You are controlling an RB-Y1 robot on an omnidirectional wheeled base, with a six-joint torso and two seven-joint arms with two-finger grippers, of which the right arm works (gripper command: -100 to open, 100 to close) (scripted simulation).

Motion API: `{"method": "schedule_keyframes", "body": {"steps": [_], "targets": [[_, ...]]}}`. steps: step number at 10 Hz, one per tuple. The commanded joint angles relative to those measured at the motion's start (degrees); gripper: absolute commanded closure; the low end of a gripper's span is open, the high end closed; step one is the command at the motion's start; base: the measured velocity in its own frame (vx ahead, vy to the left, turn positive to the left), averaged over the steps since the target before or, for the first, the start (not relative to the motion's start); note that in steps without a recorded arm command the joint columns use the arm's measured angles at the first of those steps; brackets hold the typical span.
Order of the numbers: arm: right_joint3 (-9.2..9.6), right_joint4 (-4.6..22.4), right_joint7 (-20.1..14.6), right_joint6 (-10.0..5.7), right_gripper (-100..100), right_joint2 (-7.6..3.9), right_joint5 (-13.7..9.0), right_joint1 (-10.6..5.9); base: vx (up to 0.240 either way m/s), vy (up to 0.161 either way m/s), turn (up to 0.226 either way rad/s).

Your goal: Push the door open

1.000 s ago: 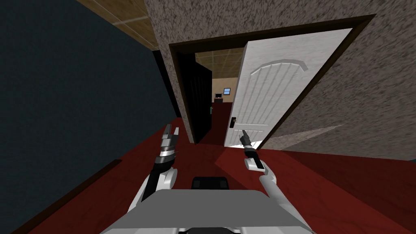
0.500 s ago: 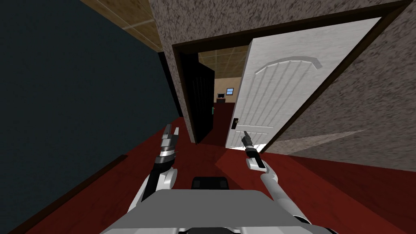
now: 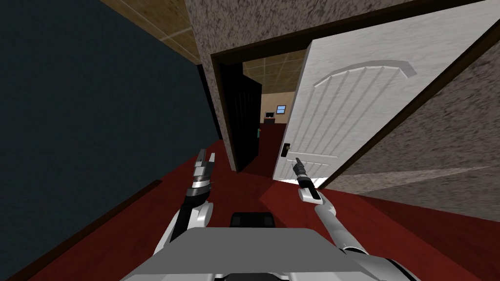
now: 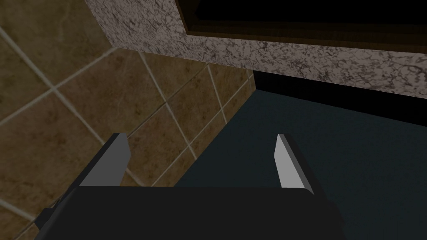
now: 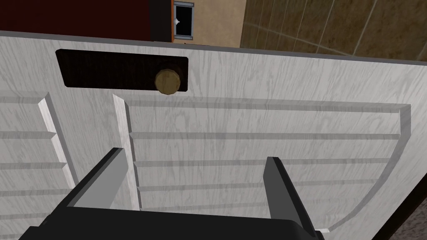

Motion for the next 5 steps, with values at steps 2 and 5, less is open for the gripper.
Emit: {"method": "schedule_keyframes", "body": {"steps": [2, 5], "targets": [[-0.77, 5.17, -0.69, 0.18, -100, -1.36, -0.83, -2.22, 0.035, -0.057, 0.153], [-1.12, 7.52, -1.05, 0.29, -100, -2.06, -1.22, -3.33, 0.024, -0.045, 0.094]]}}
